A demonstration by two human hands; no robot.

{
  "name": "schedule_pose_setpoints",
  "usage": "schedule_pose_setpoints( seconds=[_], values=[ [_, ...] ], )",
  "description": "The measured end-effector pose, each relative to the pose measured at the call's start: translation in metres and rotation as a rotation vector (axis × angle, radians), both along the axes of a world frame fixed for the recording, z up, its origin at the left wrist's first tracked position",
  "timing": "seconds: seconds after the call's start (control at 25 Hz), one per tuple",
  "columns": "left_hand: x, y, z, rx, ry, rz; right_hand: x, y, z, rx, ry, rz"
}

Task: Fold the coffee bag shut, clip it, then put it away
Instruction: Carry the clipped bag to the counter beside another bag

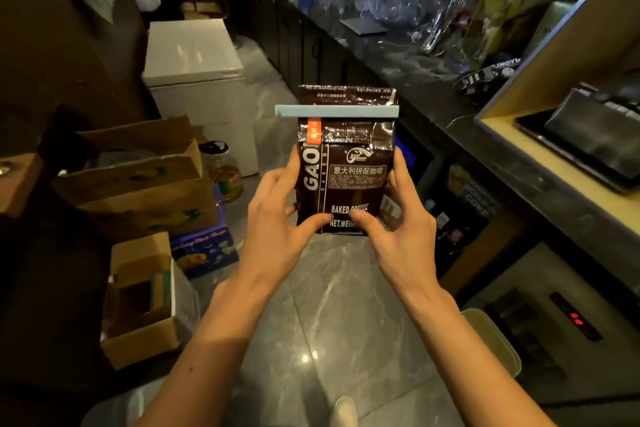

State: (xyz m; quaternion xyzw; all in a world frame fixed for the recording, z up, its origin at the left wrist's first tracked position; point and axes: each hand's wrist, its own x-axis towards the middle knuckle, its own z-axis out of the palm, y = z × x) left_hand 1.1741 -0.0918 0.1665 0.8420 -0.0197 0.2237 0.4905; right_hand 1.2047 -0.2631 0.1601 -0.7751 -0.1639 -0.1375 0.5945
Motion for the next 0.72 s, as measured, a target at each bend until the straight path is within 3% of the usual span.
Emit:
schedule_pose_setpoints(
  seconds=[0.36,0.72],
  values=[
    [0.188,-0.051,0.007,0.017,-0.011,-0.090,0.176,-0.052,0.007,-0.004,0.011,-0.048],
    [0.377,0.017,-0.005,-0.044,-0.037,-0.165,0.351,0.013,0.004,-0.048,0.031,-0.128]
  ],
)
